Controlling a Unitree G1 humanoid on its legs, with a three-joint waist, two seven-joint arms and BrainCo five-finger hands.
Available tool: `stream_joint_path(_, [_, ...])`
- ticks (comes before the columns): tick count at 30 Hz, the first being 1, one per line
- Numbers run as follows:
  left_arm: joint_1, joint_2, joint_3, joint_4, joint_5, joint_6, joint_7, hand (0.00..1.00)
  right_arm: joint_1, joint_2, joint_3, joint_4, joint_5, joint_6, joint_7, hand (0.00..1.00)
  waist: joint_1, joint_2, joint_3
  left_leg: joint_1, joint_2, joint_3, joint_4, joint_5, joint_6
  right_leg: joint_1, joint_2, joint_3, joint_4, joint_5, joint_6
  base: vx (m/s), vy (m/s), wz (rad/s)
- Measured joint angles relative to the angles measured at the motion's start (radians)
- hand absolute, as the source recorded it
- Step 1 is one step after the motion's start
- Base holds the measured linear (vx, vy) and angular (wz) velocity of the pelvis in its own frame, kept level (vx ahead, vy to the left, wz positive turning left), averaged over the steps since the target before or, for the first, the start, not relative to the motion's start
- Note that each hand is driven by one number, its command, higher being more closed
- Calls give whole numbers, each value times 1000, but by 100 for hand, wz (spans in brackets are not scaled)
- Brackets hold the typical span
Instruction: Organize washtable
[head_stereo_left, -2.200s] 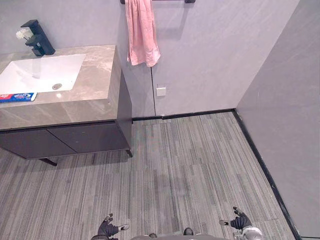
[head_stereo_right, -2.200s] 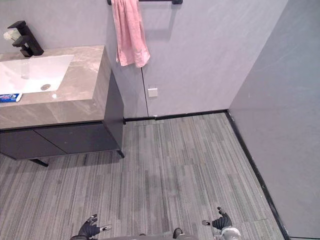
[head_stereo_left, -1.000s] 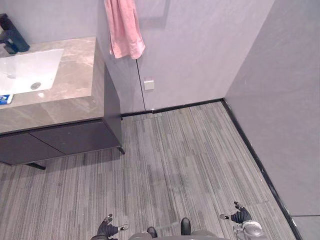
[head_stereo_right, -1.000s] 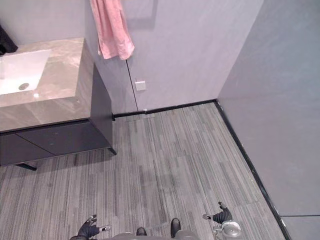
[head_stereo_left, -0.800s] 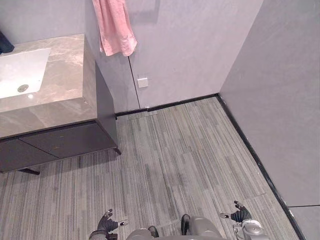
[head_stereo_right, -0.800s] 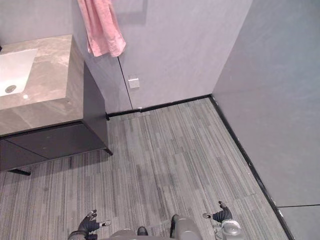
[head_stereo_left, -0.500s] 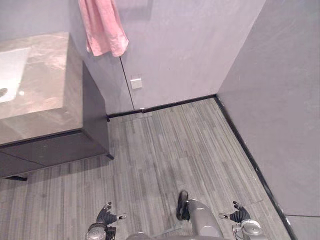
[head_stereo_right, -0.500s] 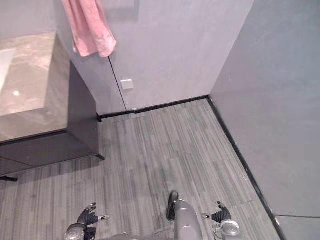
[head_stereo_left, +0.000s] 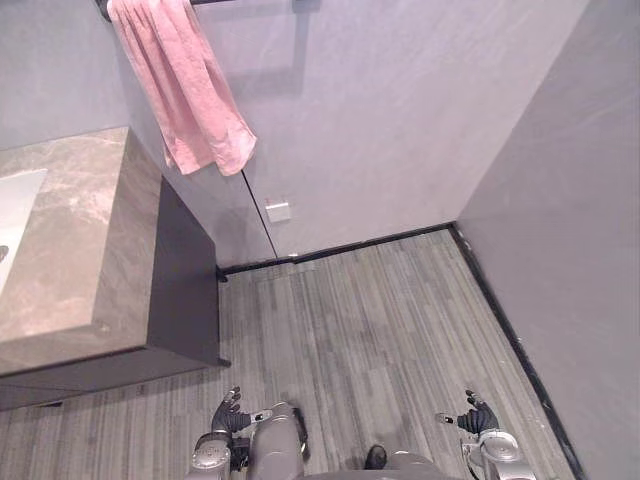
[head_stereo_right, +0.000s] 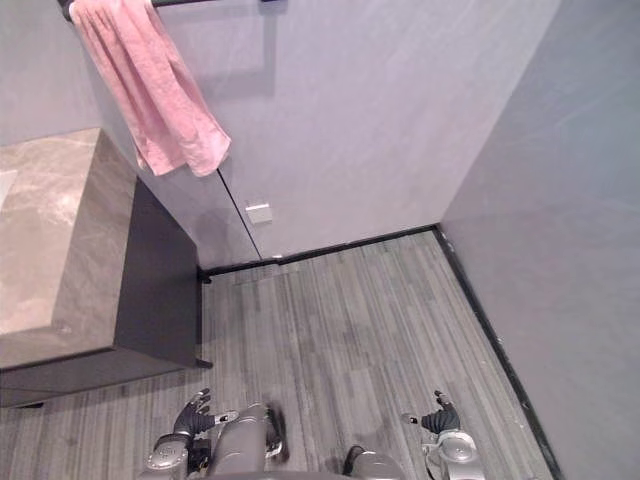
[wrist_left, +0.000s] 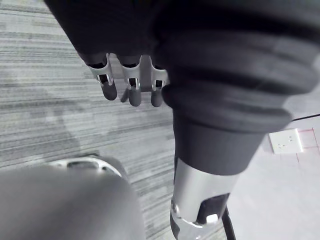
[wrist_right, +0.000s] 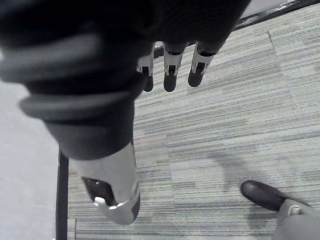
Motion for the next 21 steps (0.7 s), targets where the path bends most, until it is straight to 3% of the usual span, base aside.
stream_joint_path(2, [-4,2,10,7,0,1,5,0,0,0,-6,1,-1,2,1,0,11,-11,1,-9,-15,8,63,-71,16,-21,-33,18,89,-12,8,394,193,0])
stream_joint_path(3, [1,2,11,14,0,2,7,0,0,-1,-9,1,-2,2,1,0,21,-9,0,22,-19,18,72,-103,25,-66,-55,57,229,-14,11,433,236,-20])
stream_joint_path(4, [9,7,10,14,0,4,8,0,-1,3,-5,0,-5,2,3,0,20,-12,-1,70,-33,24,62,-130,37,-144,-87,106,442,3,43,438,224,-10])
stream_joint_path(5, [12,11,8,14,-1,4,8,0,0,6,-3,1,-5,2,5,0,17,-15,-2,96,-44,22,54,-141,43,-176,-106,120,546,23,82,559,183,24])
stream_joint_path(6, [12,21,6,13,-1,5,8,0,-1,11,-1,3,-6,3,7,0,8,-16,-2,166,-66,13,32,-160,56,-248,-119,153,757,3,111,472,106,38])
stream_joint_path(8, [14,28,6,13,-1,5,10,0,-6,15,6,9,-6,2,7,0,2,-12,0,253,-74,-1,-20,-166,60,-308,-111,153,867,-24,72,418,48,28])
stream_joint_path(10, [11,30,6,13,-1,5,11,0,-13,15,25,9,-14,-5,8,0,-8,14,4,354,-53,-28,-97,-165,59,-382,-61,104,832,-66,-1,466,-28,28])
stream_joint_path(11, [3,27,6,12,-1,5,11,0,-9,15,31,10,-16,-8,9,0,-11,24,9,392,-33,-40,-115,-164,58,-422,-22,89,746,-77,-19,398,-76,30])
stream_joint_path(13, [-9,24,6,12,-1,4,12,0,-1,15,32,10,-16,-8,9,0,-24,28,11,421,-12,-74,-126,-164,57,-477,21,94,548,-65,-19,387,-140,64])
stream_joint_path(14, [-11,25,4,12,-1,2,11,0,8,16,33,10,-15,-8,8,0,-40,10,3,430,-10,-100,-128,-166,27,-480,37,124,350,26,-16,481,-214,90])
stream_joint_path(15, [-11,25,2,12,-1,1,10,0,18,15,32,10,-15,-8,8,0,-46,-3,1,440,-20,-114,-128,-175,-2,-478,36,141,278,148,-35,410,-197,81])
stream_joint_path(16, [-15,0,3,25,-1,4,11,0,30,-2,23,29,-15,-4,6,0,-51,26,-1,464,17,-137,-137,-205,-49,-463,60,125,300,194,-79,507,-240,41])
stream_joint_path(17, [-14,-8,4,24,-1,2,9,0,32,4,5,25,-14,1,5,0,-36,29,-11,465,39,-137,-138,-193,-73,-463,70,120,315,154,-93,410,-208,26])
stream_joint_path(19, [-26,-23,5,23,-1,3,9,0,39,19,-5,17,-13,1,6,0,-42,33,-10,456,58,-143,-87,-175,-105,-434,73,75,319,115,-111,408,-250,51])
stream_joint_path(21, [-31,-40,11,6,-1,3,8,0,59,40,-4,12,-13,5,5,0,-41,31,-6,375,92,-141,127,-160,-146,-357,76,32,279,94,-123,321,-203,73])
